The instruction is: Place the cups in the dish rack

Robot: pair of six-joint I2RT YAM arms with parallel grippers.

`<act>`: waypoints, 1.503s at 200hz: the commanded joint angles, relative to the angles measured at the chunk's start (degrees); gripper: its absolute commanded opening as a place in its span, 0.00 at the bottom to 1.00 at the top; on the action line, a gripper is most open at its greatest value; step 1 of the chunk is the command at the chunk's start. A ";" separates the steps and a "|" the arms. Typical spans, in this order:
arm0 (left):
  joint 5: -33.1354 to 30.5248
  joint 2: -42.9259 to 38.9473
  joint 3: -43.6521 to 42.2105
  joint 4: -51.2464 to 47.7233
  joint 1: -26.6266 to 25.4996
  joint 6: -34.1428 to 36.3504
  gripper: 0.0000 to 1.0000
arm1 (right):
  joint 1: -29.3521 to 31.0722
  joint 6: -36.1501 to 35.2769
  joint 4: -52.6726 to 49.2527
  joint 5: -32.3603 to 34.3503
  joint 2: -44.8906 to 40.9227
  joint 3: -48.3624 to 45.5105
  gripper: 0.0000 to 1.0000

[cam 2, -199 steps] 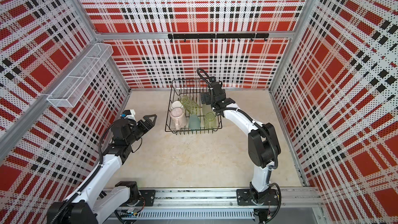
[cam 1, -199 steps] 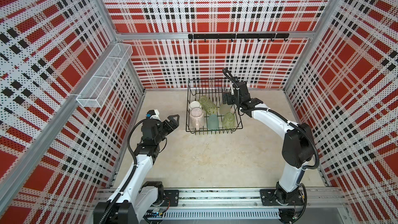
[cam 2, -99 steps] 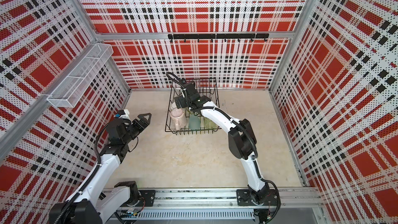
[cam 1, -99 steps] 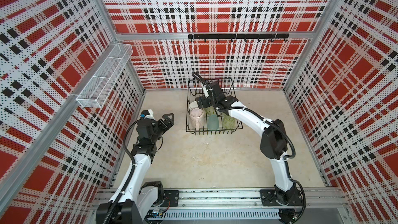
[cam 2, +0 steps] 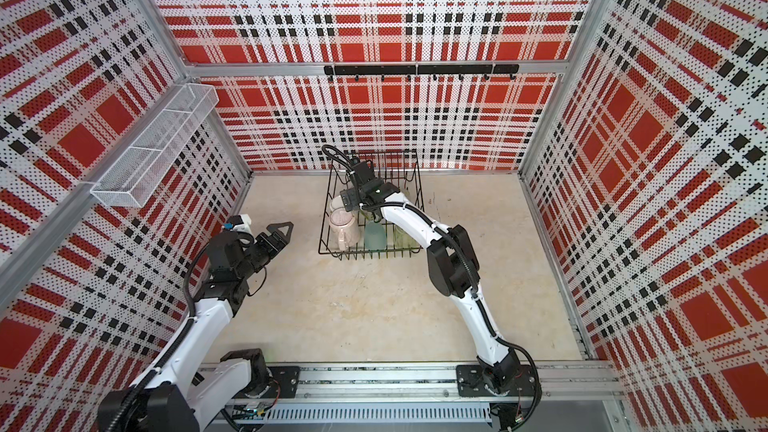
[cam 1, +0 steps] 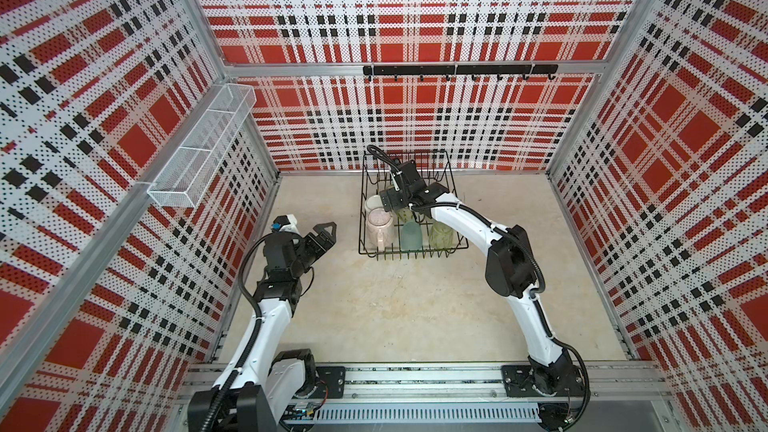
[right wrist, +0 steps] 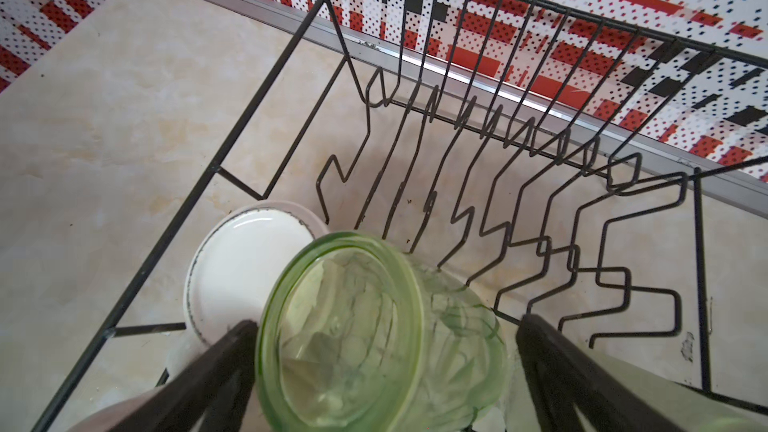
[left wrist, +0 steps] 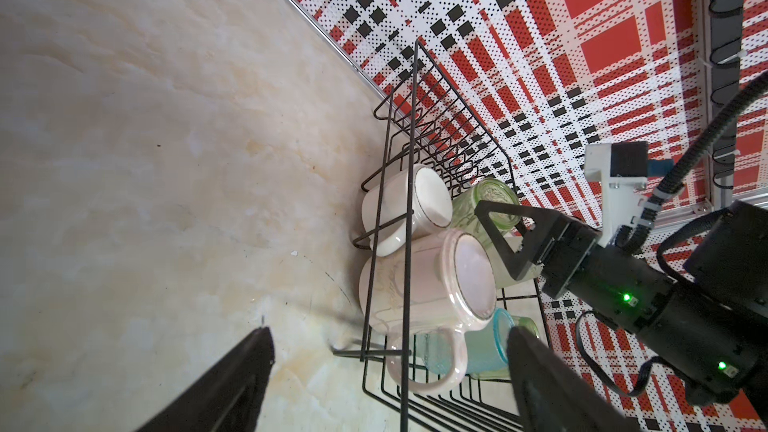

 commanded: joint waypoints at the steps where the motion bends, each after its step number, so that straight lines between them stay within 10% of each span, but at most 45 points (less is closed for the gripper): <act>1: 1.22 -0.37 -0.66 1.65 0.60 0.63 0.91 | 0.11 1.44 -2.96 5.50 2.09 2.84 1.00; 130: 2.63 0.28 -1.67 3.41 0.75 -1.06 0.91 | -3.79 8.37 3.29 -0.84 -7.84 -9.38 0.70; 212: 2.63 0.42 -1.98 3.65 0.71 -1.24 0.91 | -3.93 9.21 6.41 -6.52 -8.24 -9.78 0.67; 300: 2.80 0.59 -2.68 4.07 0.76 -1.39 0.91 | -2.26 3.41 3.04 4.37 -5.74 -8.34 0.67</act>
